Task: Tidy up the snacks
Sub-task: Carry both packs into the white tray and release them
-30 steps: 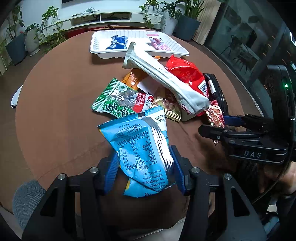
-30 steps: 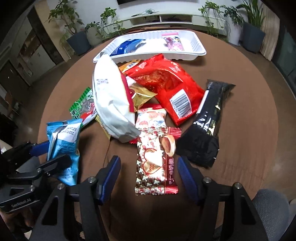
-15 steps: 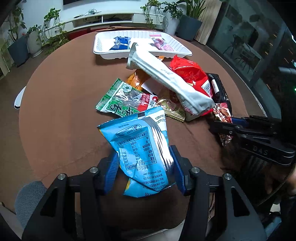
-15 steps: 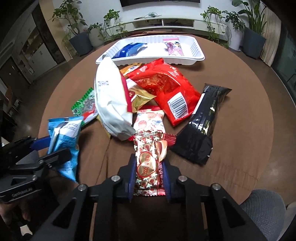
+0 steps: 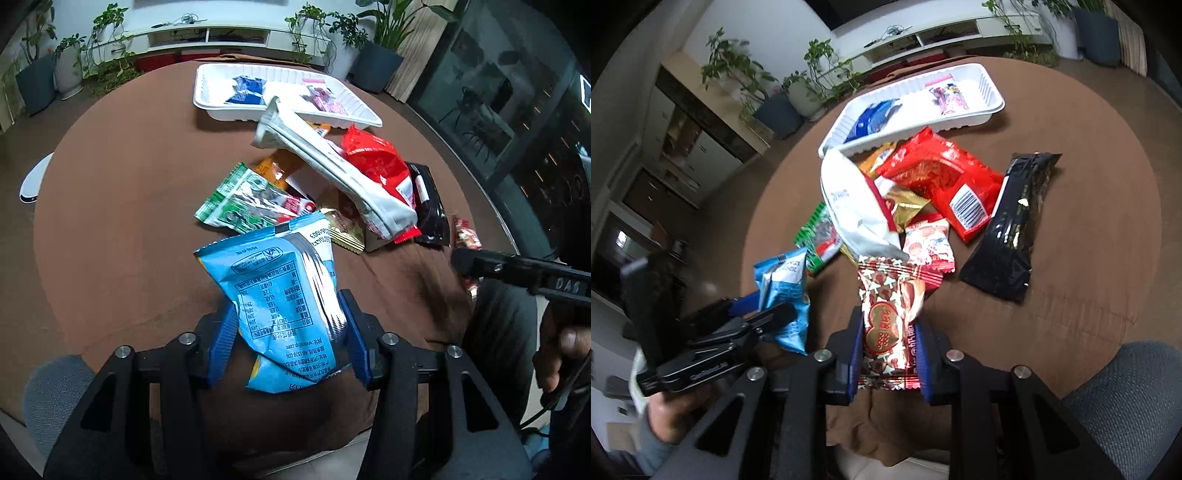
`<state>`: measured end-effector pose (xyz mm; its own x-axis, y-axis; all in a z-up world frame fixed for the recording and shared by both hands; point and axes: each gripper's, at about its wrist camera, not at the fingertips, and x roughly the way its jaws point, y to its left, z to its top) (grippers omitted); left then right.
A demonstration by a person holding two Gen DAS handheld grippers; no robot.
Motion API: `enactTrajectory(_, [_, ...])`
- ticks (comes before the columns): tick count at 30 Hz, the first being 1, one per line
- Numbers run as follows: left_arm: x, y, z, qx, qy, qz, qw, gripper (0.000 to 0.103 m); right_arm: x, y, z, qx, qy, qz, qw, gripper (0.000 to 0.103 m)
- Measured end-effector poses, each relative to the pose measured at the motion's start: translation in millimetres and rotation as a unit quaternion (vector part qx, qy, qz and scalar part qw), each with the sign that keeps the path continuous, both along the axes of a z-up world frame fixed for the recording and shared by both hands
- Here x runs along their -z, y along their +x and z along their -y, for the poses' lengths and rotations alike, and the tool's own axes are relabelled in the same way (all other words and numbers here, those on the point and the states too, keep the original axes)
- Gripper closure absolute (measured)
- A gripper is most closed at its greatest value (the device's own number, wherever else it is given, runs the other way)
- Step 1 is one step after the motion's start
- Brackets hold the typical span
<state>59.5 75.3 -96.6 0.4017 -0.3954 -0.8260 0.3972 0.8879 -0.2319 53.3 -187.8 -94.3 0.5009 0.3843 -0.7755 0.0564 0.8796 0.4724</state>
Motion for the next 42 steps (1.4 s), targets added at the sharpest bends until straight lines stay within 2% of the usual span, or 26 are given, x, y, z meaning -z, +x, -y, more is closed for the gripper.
enactTrajectory(4, [-12.0, 4.5, -12.7, -0.013, -0.013, 0.007, 0.9998, 0.053, -8.4, 1.0, 23.0, 0.025, 0.031, 0.011, 0.999, 0.076])
enactTrajectory(11, [-35.7, 29.8, -38.9, -0.035, -0.029, 0.024, 0.9987, 0.053, -23.0, 10.6, 76.8, 0.082, 0.027, 0.031, 0.996, 0.076])
enactTrajectory(17, [-60.4, 77.7, -49.1, -0.046, -0.031, 0.05, 0.9972, 0.053, -41.6, 28.4, 118.8, 0.12, -0.002, 0.053, 0.991, 0.076])
enactTrajectory(22, [-81.7, 125.4, -43.7, -0.042, -0.026, 0.07, 0.9963, 0.053, -52.0, 59.3, 137.9, 0.128, -0.014, 0.065, 0.99, 0.076])
enactTrajectory(25, [-92.0, 158.6, -31.5, -0.034, -0.021, 0.08, 0.996, 0.053, -67.6, 87.2, 136.0, 0.113, -0.016, 0.086, 0.99, 0.076])
enactTrajectory(28, [-103.1, 197.5, -12.7, -0.024, -0.012, 0.091, 0.9955, 0.053, -86.4, 125.2, 118.1, 0.078, -0.018, 0.111, 0.991, 0.076])
enactTrajectory(32, [-105.6, 238.9, 12.5, -0.005, 0.003, 0.092, 0.9958, 0.053, -96.8, 170.4, 88.8, 0.037, -0.016, 0.123, 0.992, 0.076])
enactTrajectory(36, [-87.9, 271.7, 38.0, 0.019, 0.028, 0.075, 0.9966, 0.053, -86.2, 217.5, 63.3, 0.004, -0.014, 0.103, 0.995, 0.076])
enactTrajectory(42, [-51.6, 299.4, 37.3, 0.009, 0.035, 0.046, 0.9983, 0.053, -42.1, 264.5, 35.1, -0.021, -0.045, 0.047, 0.998, 0.076])
